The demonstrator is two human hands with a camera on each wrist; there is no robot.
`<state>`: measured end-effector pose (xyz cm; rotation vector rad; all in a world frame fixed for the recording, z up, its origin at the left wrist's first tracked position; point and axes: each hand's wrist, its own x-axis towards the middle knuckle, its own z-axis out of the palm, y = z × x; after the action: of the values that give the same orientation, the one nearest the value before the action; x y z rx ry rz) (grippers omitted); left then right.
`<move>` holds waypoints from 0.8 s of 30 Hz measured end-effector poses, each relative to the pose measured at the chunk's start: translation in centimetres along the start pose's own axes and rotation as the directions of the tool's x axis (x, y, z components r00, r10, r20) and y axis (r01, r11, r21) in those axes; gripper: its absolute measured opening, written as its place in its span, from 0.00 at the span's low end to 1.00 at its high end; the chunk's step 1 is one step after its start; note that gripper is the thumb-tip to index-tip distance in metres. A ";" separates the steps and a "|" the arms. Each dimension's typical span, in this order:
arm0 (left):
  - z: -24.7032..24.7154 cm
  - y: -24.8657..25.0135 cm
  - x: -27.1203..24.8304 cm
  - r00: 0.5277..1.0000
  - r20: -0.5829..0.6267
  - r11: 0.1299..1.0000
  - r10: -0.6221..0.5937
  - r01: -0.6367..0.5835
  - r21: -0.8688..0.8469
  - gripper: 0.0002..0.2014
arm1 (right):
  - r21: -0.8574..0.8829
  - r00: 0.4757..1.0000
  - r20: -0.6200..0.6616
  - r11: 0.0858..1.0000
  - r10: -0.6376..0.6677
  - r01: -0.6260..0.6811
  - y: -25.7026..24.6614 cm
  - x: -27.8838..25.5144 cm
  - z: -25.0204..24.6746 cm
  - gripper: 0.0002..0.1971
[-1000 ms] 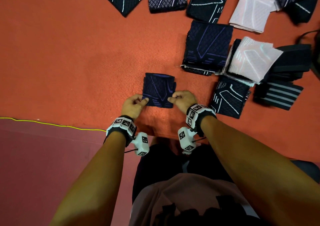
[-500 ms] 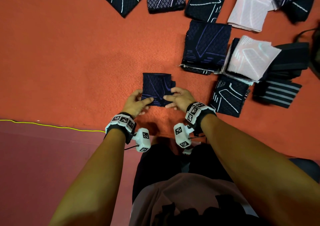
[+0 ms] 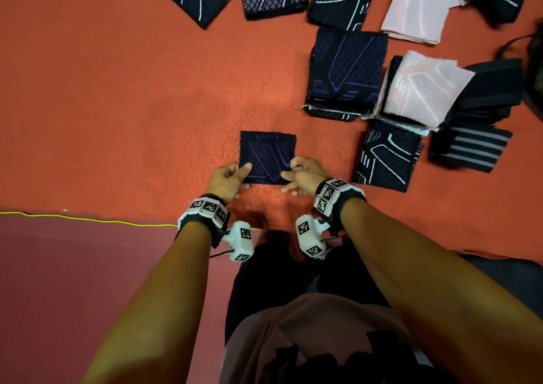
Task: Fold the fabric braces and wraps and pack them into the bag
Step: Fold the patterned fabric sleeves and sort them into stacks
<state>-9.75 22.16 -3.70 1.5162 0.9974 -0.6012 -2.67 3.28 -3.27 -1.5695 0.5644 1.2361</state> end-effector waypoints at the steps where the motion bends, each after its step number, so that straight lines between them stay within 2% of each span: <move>1: 0.0 0.0 0.1 1.000 -0.002 1.000 0.012 -0.012 0.004 0.14 | 0.000 1.000 -0.011 1.000 -0.009 0.009 0.2 0.1 -0.1 0.13; 3: 0.1 -0.2 0.2 0.999 -0.009 0.999 0.038 -0.038 -0.004 0.14 | -0.010 0.999 -0.029 0.999 -0.035 0.034 0.3 0.2 -0.4 0.25; 5: 0.1 -0.2 0.2 0.997 -0.028 0.997 0.071 -0.071 -0.005 0.16 | -0.047 0.995 -0.057 0.996 -0.076 0.074 0.4 0.3 -0.6 0.28; 8: 0.1 -0.2 0.6 0.992 -0.057 0.993 0.113 -0.112 0.025 0.21 | -0.057 0.982 -0.134 0.991 -0.130 0.123 0.5 0.8 -0.6 0.24; 11: 0.1 -0.2 1.3 0.990 -0.068 0.992 0.122 -0.120 0.036 0.22 | -0.057 0.969 -0.190 0.987 -0.157 0.149 0.3 1.2 -0.1 0.16; 14: 0.1 -0.1 1.9 0.986 -0.083 0.990 0.143 -0.142 0.015 0.12 | -0.130 0.944 -0.251 0.974 -0.214 0.186 0.3 1.8 0.3 0.09; 16: 0.2 -0.2 2.0 0.981 -0.098 0.985 0.169 -0.171 -0.011 0.06 | -0.309 0.925 -0.259 0.931 -0.279 0.195 0.4 1.7 0.6 0.11; 18: 0.3 -0.4 2.0 0.974 -0.128 0.982 0.185 -0.188 -0.008 0.12 | -0.432 0.903 -0.257 0.877 -0.344 0.211 0.7 1.7 0.8 0.15; 21: 0.3 -0.6 2.1 0.974 -0.152 0.984 0.171 -0.175 -0.017 0.21 | -0.459 0.894 -0.254 0.859 -0.370 0.226 0.3 1.4 0.5 0.25; 24: 0.3 -0.7 2.6 0.965 -0.213 0.988 0.155 -0.152 0.027 0.27 | -0.583 0.900 -0.214 0.789 -0.380 0.195 -0.2 1.7 0.3 0.27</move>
<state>-9.00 22.53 -6.23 1.6760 1.0283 -0.3381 -1.99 3.99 -4.69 -2.2811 0.1402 0.9447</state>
